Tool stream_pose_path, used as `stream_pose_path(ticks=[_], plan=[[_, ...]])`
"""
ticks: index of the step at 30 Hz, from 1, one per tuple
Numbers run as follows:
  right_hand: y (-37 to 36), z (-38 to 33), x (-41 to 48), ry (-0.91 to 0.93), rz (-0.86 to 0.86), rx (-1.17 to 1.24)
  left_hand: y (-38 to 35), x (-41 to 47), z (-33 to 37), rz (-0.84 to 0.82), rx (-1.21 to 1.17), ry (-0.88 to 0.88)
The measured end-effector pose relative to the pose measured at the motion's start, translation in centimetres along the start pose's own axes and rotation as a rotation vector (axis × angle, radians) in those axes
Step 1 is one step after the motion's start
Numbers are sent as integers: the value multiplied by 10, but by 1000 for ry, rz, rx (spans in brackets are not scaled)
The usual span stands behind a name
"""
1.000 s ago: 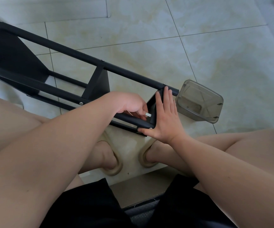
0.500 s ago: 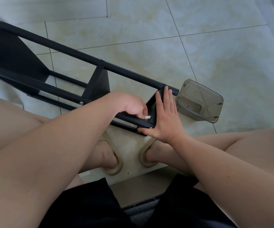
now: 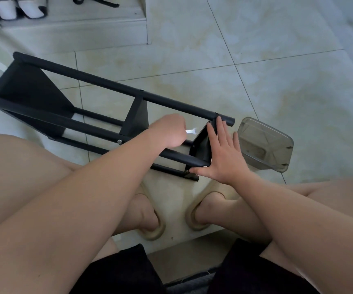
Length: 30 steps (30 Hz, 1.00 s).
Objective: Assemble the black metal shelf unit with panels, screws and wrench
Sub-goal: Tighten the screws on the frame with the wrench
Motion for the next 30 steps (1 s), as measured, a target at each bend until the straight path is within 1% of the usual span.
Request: stream_pose_path(ticks=[2, 4, 5, 7, 9, 10, 12, 14, 17, 20, 25, 30], plan=[[8, 7, 6, -23, -38, -2, 26, -9, -3, 206, -25, 6], [15, 16, 10, -85, -49, 31, 50, -20, -13, 363, -35, 34], [18, 20, 12, -126, -41, 57, 60, -25, -22, 419, -43, 64], [23, 27, 12, -220, -15, 108, 70, -30, -45, 463, -95, 162], [27, 29, 8, -290, 6, 127, 68, -31, -71, 436, -193, 272], [27, 26, 6, -295, 8, 113, 63, -32, -82, 400, -236, 318], [28, 12, 2, -229, 7, 62, 49, -31, -95, 322, -259, 378], [24, -6, 1, -130, -35, 38, 37, -31, -96, 261, -226, 388], [16, -17, -2, -98, -113, 14, 29, -31, -88, 232, -192, 359], [16, -20, -5, -91, -92, -10, 27, -37, -77, 233, -197, 319], [9, -30, -10, -18, -139, -6, 13, -36, -49, 157, -395, 163], [11, 0, -18, -108, -160, -10, 5, -35, -25, 104, -462, 60]])
Point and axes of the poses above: each hand's wrist, its own x-axis towards the middle knuckle, its own y-axis out of the back of the hand, z = x × y, the point moved 7 cm from there along x, towards the middle knuckle, and after that the axes turned 6 degrees about -z, right-handed, at the moved point
